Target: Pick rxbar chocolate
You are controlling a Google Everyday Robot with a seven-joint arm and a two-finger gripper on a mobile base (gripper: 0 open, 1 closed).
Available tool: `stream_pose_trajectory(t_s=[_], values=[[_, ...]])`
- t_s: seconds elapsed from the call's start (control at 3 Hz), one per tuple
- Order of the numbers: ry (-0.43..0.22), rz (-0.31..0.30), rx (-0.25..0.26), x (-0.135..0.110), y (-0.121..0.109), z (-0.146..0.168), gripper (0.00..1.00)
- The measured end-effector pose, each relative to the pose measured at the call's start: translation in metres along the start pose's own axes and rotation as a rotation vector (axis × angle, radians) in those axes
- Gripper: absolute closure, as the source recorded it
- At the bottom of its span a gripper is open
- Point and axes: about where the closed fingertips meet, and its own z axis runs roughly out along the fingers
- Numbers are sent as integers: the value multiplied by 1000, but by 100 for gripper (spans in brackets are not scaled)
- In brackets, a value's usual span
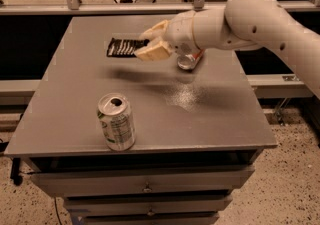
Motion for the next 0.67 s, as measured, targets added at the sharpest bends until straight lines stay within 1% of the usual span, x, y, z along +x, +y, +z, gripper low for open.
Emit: stream_pose_trajectory(t_s=[0.33, 0.67], values=[[-2, 49, -33, 23, 28, -30, 100], [1, 79, -66, 37, 48, -47, 100]])
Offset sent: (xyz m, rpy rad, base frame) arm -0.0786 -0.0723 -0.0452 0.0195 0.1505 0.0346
